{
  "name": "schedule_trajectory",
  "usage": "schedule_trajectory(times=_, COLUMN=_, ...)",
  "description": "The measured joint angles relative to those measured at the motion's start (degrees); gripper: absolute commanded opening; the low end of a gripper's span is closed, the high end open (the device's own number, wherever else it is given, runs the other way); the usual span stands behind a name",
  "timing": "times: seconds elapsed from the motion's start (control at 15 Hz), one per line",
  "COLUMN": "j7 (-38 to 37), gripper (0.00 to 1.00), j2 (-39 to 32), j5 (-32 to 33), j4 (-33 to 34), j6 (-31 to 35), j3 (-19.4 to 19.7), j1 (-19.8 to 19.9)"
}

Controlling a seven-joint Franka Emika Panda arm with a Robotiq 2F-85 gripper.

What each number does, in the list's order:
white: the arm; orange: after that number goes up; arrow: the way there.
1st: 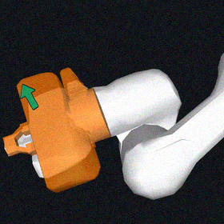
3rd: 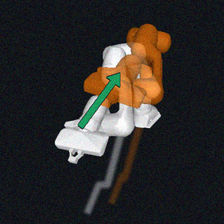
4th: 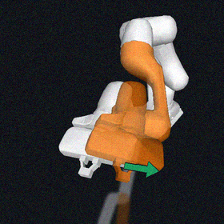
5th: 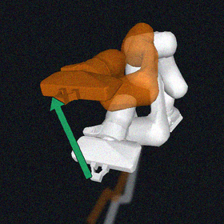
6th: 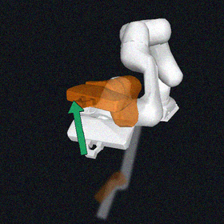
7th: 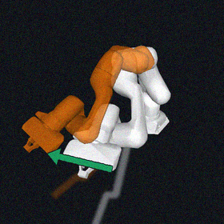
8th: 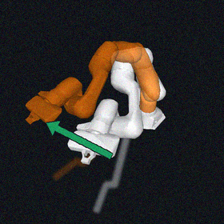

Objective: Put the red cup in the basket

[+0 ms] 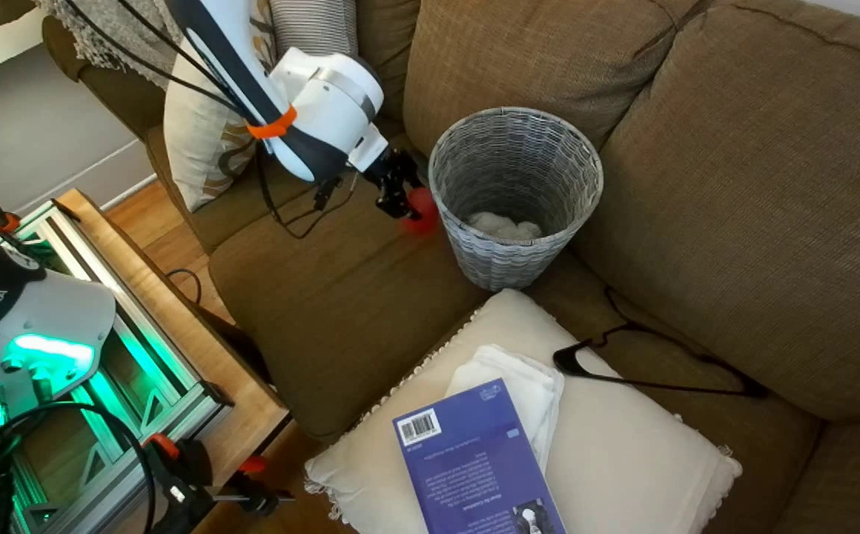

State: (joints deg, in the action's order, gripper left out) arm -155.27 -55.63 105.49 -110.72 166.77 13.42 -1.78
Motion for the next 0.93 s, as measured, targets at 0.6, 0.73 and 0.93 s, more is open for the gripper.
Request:
schedule_trajectory(times=0.6, j7=3.4, gripper=0.45, j2=25.1, j5=11.2, j4=-2.9, j6=29.6, j3=-0.6, j1=15.7)
schedule_trajectory(times=0.73, j7=3.2, gripper=0.45, j2=28.9, j5=11.4, j4=-3.6, j6=29.6, j3=2.1, j1=19.0)
schedule_trajectory(times=0.93, j7=3.6, gripper=0.45, j2=31.3, j5=11.5, j4=-3.7, j6=24.5, j3=5.8, j1=23.0)
